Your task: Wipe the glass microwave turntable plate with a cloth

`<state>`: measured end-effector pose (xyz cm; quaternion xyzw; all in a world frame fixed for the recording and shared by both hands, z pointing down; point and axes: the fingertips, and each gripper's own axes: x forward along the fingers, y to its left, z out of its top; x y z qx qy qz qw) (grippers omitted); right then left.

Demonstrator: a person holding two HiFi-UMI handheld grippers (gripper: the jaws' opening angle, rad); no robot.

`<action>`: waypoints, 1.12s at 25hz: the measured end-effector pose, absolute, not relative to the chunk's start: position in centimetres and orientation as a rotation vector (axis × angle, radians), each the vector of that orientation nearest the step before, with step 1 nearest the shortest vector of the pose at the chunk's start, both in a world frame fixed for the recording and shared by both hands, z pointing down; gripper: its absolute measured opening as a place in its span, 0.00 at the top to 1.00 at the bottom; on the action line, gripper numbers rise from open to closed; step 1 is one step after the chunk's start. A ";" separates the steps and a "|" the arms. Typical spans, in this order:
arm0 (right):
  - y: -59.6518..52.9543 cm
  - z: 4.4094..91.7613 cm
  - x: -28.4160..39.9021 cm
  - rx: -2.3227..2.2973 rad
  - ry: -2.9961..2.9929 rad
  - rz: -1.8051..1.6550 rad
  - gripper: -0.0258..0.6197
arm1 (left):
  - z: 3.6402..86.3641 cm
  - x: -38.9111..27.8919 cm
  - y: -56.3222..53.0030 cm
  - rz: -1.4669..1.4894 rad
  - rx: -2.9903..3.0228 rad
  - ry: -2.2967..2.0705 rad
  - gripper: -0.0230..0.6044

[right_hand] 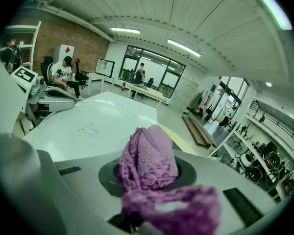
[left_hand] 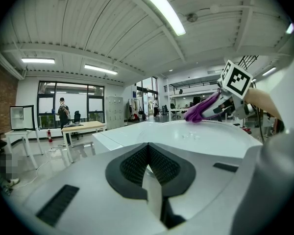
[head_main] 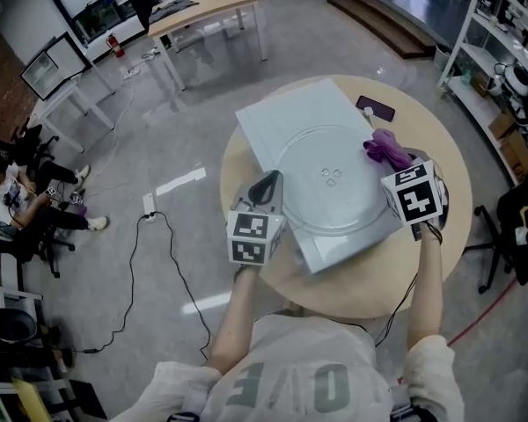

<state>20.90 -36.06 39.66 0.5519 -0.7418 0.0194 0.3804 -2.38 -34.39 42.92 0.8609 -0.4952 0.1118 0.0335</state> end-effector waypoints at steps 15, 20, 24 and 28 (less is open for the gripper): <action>-22.7 40.5 18.4 1.396 -1.968 0.147 0.89 | 42.7 -2.6 -34.4 0.350 2.639 -1.532 0.96; -21.5 40.9 17.4 1.365 -1.989 0.160 0.89 | 42.9 -2.6 -34.6 0.376 2.634 -1.543 0.96; -21.9 40.4 17.9 1.399 -1.988 0.148 0.89 | 42.9 -2.5 -34.6 0.381 2.629 -1.556 0.96; -23.0 38.9 18.3 1.471 -2.021 0.121 0.89 | 43.0 -2.4 -35.0 0.350 2.596 -1.574 0.96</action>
